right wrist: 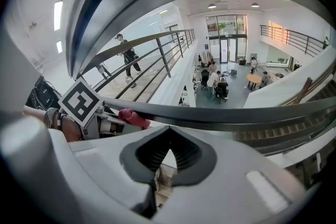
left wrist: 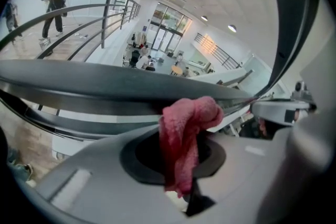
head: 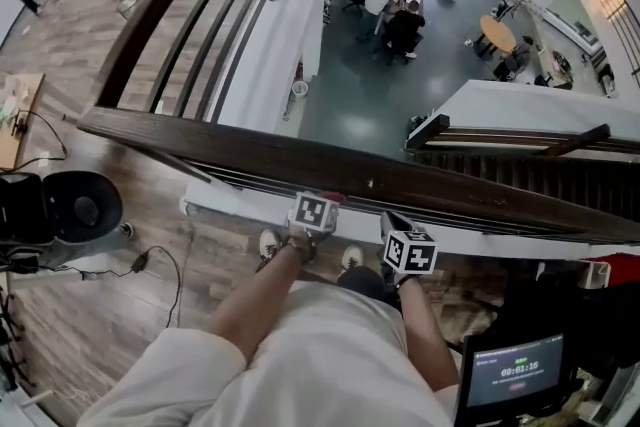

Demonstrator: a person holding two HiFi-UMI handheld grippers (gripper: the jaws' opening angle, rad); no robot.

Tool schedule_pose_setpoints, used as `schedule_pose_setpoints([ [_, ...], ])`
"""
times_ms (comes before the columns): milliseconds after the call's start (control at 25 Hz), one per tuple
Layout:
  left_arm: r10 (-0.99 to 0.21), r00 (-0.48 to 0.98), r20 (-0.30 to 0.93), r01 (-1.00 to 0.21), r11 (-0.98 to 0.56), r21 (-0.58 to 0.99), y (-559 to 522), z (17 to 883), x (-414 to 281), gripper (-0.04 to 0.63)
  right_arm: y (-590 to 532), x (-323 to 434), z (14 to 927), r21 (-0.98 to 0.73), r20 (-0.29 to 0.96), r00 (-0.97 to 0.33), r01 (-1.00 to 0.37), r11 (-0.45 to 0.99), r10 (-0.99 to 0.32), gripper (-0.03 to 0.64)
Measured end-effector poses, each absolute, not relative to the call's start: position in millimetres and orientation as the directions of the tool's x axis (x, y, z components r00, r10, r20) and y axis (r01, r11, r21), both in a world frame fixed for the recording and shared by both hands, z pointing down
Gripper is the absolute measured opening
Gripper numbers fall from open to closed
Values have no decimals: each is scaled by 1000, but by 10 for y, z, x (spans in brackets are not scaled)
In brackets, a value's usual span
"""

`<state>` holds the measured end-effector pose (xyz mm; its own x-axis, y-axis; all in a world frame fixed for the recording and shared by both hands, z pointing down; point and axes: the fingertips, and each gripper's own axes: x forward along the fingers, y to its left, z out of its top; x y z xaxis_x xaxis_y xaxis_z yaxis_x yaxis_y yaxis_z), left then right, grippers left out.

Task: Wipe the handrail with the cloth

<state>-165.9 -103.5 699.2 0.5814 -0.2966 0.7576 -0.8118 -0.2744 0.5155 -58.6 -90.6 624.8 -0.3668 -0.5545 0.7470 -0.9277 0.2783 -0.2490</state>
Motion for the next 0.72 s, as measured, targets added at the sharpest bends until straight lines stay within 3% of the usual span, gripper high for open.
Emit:
schedule_pose_setpoints([
  [240, -386, 480, 788, -876, -260, 407, -1212, 7041, -2264, 80, -978, -892, 6205, -263, 737, -388, -919, 294, -554, 3],
  [400, -314, 497, 809, -866, -229, 444, -1018, 7030, -2475, 80, -1000, -1133, 6180, -278, 729, -406, -912, 303, -552, 3],
  [520, -379, 467, 799, -883, -245, 400, -1177, 6986, -2699, 80, -1016, -1275, 6197, -287, 728, -413, -909, 303, -547, 3],
  [720, -384, 480, 789, -877, -222, 426, -1213, 6956, -2921, 81, -1036, -1475, 6208, -292, 729, -417, -907, 304, -544, 3],
])
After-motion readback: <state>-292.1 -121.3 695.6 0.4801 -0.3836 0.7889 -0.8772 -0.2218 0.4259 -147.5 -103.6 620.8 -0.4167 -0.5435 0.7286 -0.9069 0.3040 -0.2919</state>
